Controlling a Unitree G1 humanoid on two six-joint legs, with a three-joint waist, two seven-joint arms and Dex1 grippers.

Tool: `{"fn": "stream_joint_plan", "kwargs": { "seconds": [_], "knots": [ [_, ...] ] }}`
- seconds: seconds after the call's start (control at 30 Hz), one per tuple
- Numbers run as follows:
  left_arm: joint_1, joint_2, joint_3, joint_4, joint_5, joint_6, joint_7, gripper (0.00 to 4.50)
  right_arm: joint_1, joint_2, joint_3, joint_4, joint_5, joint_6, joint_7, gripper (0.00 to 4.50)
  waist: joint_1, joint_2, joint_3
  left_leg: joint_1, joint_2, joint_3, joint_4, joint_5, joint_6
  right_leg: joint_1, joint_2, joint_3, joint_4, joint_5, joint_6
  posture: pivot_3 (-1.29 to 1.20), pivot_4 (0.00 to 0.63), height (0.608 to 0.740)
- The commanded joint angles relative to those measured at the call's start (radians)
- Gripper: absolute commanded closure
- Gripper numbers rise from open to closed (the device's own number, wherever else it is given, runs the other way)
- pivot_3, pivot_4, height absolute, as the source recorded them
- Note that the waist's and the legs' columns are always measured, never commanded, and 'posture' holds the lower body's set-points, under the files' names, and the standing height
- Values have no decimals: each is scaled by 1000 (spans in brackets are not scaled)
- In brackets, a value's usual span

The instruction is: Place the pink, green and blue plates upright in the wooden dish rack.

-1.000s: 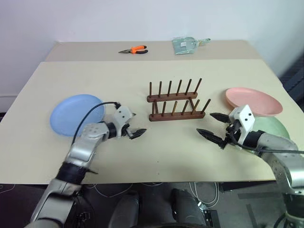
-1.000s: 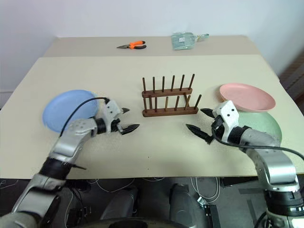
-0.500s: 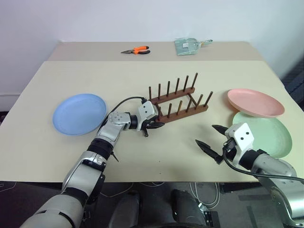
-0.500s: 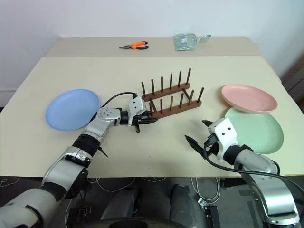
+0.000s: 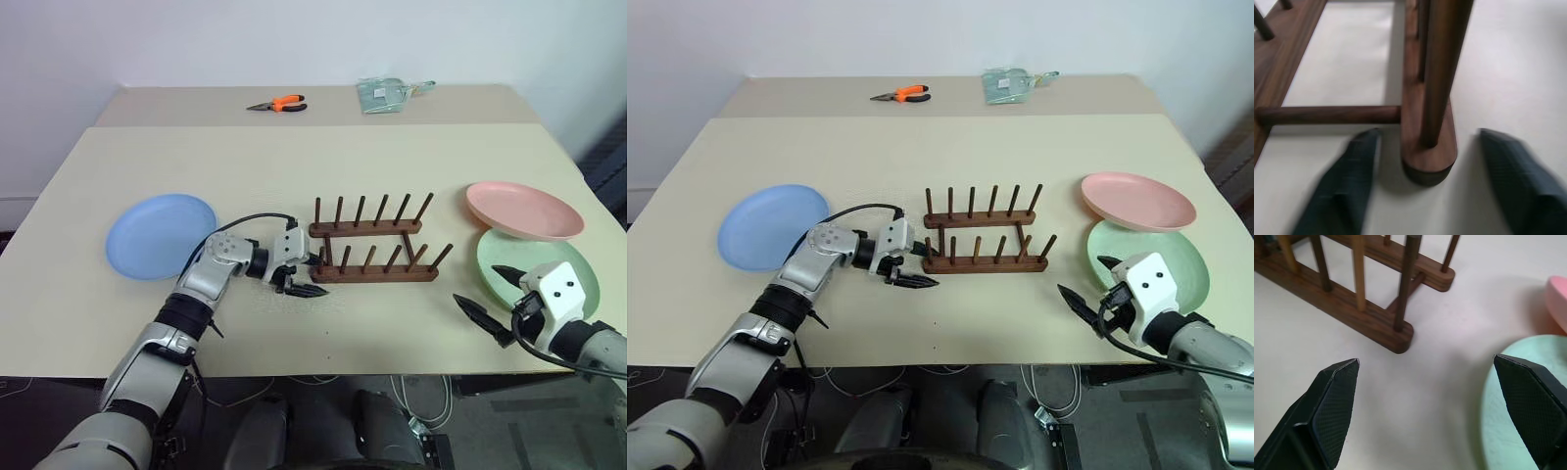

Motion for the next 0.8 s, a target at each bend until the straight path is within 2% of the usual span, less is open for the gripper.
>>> {"fn": "stream_joint_plan", "kwargs": {
  "seconds": [0.03,0.07,0.13,0.23,0.3,0.47,0.67,0.8],
  "knots": [
    [68,79,30,-95,22,95,37,0,-12,-21,37,-21,11,-1,34,1299,-3,0,0,0,0,0,0,0,0,0,0,0,0,0,0,0,150,740],
    [101,104,37,-151,6,134,31,0,-16,-22,57,-29,9,4,37,1847,-10,1,-1,0,0,0,0,0,0,0,0,0,0,0,0,0,150,740],
    [185,151,55,-303,-50,245,12,839,-28,-17,117,-39,-10,13,31,2896,-23,1,-1,2,1,0,-1,0,1,0,0,0,1,0,0,0,150,740],
    [291,181,56,-517,-118,375,20,2357,-42,-4,203,-37,-62,2,6,4463,-25,2,-1,2,2,0,-2,-1,1,-1,1,0,2,-1,-1,0,150,740],
    [336,148,38,-607,-117,432,90,3285,-65,15,253,-1,-119,-21,-38,4500,-19,3,-2,1,2,0,-2,-1,1,-1,0,1,2,-2,-3,0,150,740],
    [372,16,-9,-618,-18,433,318,3285,-167,60,369,110,-256,-52,-138,4500,12,2,-2,0,0,-1,2,-1,1,3,-1,1,-1,-3,-3,0,150,740],
    [275,-117,8,-404,105,359,600,3285,-372,117,441,322,-378,-105,-242,4500,21,1,-3,3,-1,0,3,0,0,3,0,1,1,-1,-4,0,150,740],
    [224,-145,36,-320,92,329,651,3285,-472,129,455,433,-413,-156,-261,4500,17,1,-3,3,-1,0,3,0,0,3,0,1,2,-1,-4,0,150,740]
  ]
}}
